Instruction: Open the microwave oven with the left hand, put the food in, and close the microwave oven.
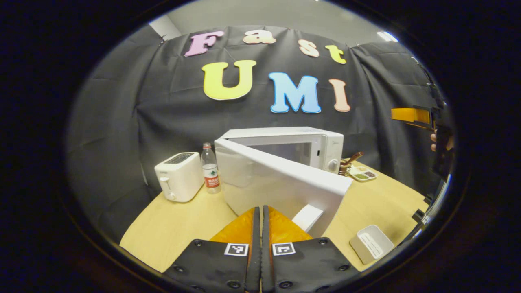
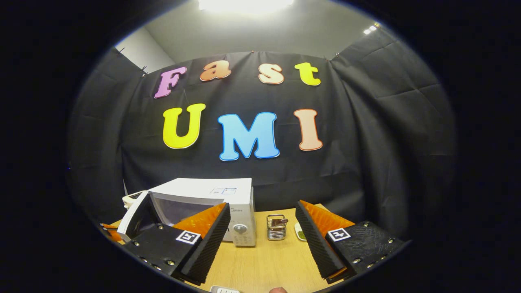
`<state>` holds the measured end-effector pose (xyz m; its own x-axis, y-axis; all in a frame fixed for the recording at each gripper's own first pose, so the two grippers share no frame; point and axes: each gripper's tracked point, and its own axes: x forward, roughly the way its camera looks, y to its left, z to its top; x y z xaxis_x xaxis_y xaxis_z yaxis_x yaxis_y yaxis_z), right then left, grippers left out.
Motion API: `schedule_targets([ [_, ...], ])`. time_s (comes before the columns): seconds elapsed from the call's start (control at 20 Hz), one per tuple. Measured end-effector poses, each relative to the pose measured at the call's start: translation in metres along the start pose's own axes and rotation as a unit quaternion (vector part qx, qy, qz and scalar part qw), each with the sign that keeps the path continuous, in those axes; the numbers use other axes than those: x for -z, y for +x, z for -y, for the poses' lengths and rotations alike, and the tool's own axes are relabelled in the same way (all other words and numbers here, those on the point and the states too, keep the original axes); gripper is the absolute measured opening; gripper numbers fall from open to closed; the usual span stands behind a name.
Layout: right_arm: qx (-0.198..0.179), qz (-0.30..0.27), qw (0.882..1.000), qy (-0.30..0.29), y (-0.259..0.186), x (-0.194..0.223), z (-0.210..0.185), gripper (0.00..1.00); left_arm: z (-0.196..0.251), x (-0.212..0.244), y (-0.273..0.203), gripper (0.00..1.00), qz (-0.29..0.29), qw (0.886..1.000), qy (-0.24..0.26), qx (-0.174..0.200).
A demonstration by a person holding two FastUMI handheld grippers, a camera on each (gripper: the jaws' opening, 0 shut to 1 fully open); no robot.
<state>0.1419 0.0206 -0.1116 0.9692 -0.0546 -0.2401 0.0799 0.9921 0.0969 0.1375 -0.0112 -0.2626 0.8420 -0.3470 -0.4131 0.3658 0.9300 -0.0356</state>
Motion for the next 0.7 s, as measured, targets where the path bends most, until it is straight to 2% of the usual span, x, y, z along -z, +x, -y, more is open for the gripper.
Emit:
schedule_targets([
  [0.35,0.034,-0.006,0.999,-0.001,-0.020,0.003,0.029,0.98,0.047,-0.019,0.050,0.08,0.003,0.998,-0.005,0.057],
  [0.7,0.082,-0.015,0.996,-0.006,-0.042,0.006,0.063,0.98,0.071,-0.040,0.098,0.07,0.006,0.996,-0.023,0.082],
])
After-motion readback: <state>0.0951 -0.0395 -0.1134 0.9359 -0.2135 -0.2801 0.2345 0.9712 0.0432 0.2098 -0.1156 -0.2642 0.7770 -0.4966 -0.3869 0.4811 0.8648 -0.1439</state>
